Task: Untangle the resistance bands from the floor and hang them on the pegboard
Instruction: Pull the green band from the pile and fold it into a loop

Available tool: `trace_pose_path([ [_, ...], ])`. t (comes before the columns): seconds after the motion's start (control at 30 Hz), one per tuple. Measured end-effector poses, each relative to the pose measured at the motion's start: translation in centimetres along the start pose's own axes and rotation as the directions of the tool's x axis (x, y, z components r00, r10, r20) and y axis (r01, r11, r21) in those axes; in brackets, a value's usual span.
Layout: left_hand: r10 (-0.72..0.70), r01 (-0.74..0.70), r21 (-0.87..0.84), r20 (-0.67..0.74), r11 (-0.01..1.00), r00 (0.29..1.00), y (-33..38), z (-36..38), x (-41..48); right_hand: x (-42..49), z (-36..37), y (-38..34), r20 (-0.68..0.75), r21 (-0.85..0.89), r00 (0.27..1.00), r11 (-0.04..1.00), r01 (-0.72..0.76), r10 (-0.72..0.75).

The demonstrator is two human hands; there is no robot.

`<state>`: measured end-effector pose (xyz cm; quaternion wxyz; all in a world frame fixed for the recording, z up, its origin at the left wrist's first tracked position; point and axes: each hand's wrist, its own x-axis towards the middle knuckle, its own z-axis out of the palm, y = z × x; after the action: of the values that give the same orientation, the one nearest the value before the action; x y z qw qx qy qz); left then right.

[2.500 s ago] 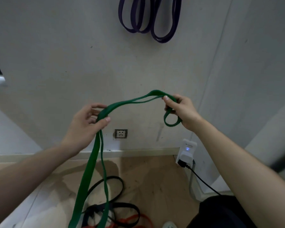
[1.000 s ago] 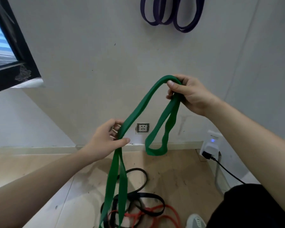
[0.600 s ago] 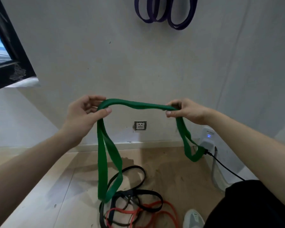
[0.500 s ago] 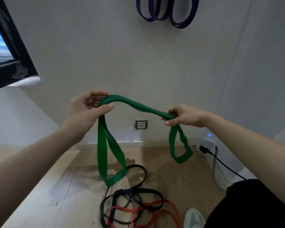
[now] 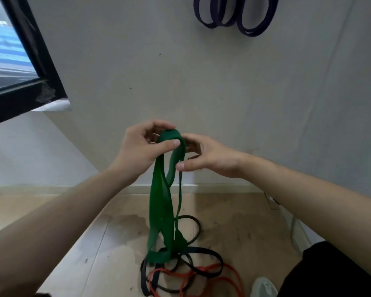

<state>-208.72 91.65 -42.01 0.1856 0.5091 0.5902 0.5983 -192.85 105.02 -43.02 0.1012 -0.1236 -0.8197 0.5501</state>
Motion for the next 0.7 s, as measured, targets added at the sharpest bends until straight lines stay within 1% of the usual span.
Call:
trace_pose_path([
  [0.07,-0.002,0.002,-0.009,0.003,1.000,1.000,0.1,-0.4,0.1,0.3,0.5,-0.3,-0.098,0.011,0.994,0.999,0.046,-0.044],
  [0.13,0.008,-0.007,-0.015,0.035,1.000,0.999,0.0,-0.8,-0.1,0.5,0.6,-0.5,-0.159,0.030,0.984,0.995,0.091,-0.085],
  [0.23,0.007,-0.006,-0.005,0.061,1.000,0.998,-0.3,-1.1,-0.4,0.2,0.0,-1.5,-0.145,-0.045,0.980,0.991,0.128,-0.133],
  [0.33,0.004,-0.005,0.007,0.130,1.000,0.991,-0.5,-1.4,-0.6,-0.3,-0.8,-2.5,-0.120,-0.117,0.983,0.986,0.122,-0.136],
  [0.4,-0.010,0.003,0.040,0.177,0.999,0.984,-0.9,-1.3,-0.8,-0.4,-0.7,-3.0,-0.138,-0.111,0.980,0.986,0.126,-0.141],
  [0.53,-0.068,0.054,0.073,0.202,0.996,0.977,-1.8,-0.2,-1.4,-0.6,-0.2,-3.7,-0.179,-0.093,0.965,0.980,0.176,-0.190],
  [0.63,-0.095,0.062,0.147,0.229,0.987,0.969,-2.4,0.5,-1.8,-1.0,-0.8,-4.3,-0.240,-0.075,0.943,0.973,0.219,-0.231],
  [0.7,-0.112,0.077,0.153,0.240,0.985,0.964,-2.7,0.8,-1.8,-1.2,-1.6,-4.7,-0.291,-0.031,0.926,0.970,0.243,-0.241],
])
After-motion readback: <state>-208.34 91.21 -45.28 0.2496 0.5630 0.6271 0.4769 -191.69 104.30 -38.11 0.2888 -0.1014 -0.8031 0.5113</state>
